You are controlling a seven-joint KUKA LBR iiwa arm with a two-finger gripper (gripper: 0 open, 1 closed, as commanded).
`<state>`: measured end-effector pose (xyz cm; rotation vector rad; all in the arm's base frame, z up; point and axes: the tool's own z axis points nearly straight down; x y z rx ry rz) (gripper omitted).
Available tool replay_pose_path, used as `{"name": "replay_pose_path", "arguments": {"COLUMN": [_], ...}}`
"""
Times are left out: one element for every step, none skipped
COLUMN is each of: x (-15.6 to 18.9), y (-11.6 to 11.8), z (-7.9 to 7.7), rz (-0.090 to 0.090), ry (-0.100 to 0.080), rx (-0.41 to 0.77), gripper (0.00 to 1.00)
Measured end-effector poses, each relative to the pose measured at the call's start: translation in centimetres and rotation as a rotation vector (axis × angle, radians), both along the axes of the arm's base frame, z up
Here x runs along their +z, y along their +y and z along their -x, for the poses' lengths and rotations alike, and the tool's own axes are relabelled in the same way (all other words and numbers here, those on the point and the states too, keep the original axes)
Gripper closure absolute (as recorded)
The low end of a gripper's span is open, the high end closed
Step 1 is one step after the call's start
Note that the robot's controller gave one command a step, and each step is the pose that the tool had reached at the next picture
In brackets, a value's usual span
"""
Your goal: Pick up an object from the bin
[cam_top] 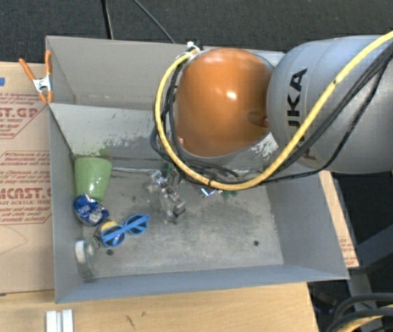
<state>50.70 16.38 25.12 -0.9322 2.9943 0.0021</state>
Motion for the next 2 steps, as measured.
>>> {"name": "replay_pose_path", "arguments": {"x": [-7.4,1.3], "y": [4.0,6.3], "z": [2.3,-1.7], "rz": [0.002,-0.005], "ry": [0.01,-0.004], "rx": [-0.147,-0.276], "gripper": [1.0,1.0]}}
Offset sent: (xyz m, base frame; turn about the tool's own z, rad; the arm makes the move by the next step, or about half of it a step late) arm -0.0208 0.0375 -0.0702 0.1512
